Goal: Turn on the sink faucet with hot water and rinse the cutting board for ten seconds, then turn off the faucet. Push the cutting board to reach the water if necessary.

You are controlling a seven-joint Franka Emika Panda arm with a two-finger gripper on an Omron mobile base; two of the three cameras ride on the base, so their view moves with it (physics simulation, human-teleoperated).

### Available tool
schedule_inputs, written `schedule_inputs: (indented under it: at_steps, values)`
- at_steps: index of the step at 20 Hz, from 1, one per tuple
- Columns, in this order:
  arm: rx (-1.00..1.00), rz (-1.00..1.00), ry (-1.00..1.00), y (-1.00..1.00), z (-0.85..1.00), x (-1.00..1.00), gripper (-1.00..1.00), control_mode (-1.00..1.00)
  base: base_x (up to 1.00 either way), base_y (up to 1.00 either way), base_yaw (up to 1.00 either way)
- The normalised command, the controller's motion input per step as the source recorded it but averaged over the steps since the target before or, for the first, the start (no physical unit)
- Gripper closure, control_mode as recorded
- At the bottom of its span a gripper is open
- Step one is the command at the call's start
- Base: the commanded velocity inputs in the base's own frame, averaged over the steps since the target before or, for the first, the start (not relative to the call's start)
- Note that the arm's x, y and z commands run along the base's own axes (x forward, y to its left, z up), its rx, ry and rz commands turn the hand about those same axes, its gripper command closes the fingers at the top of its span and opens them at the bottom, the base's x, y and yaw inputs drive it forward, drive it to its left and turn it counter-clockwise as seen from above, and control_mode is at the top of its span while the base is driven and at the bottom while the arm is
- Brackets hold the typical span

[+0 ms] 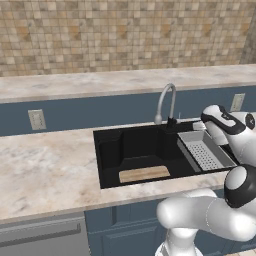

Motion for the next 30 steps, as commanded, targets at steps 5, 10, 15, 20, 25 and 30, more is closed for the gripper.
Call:
schedule_inputs:
  at_steps: [5, 10, 15, 20, 25, 30]
  values:
    - [0.00, 0.00, 0.00, -0.05, 0.00, 0.05, -1.00, -1.00, 0.00, 0.00, 0.00]
    - [0.00, 0.02, 0.00, -0.16, -0.05, 0.00, -1.00, -1.00, 0.00, 0.00, 0.00]
    - [0.00, 0.01, 0.00, -0.07, -0.06, 0.01, -1.00, -1.00, 0.00, 0.00, 0.00]
    - [0.00, 0.00, 0.00, 0.00, -0.11, 0.01, -1.00, -1.00, 0.00, 0.00, 0.00]
    - [0.00, 0.00, 0.00, 0.00, -0.18, 0.03, -1.00, -1.00, 0.00, 0.00, 0.00]
    - [0.00, 0.00, 0.00, 0.00, -0.12, 0.03, -1.00, -1.00, 0.00, 0.00, 0.00]
